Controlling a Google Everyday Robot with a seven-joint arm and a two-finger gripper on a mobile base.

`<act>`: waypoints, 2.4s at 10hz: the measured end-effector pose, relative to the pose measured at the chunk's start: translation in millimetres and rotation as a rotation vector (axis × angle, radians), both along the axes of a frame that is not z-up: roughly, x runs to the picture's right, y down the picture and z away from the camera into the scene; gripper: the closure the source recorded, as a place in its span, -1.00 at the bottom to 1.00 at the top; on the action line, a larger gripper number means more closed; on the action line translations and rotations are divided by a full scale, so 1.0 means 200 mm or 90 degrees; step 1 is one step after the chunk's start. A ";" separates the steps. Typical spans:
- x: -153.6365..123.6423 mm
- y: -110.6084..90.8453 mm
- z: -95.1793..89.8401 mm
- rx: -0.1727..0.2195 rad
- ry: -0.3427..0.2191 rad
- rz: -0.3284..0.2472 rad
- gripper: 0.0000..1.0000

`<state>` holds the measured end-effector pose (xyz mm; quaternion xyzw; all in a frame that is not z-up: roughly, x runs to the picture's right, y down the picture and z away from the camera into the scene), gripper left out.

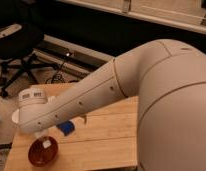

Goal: Place the bottle in the ceramic bowl

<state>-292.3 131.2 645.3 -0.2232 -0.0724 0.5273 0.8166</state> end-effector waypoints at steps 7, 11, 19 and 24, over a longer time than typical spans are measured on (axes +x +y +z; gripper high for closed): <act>-0.21 0.35 0.02 -0.084 -0.044 -0.098 1.00; -0.20 0.32 0.04 -0.063 -0.035 -0.123 1.00; -0.28 0.35 0.12 0.003 -0.096 -0.144 1.00; -0.21 0.44 0.22 0.003 -0.113 -0.159 0.70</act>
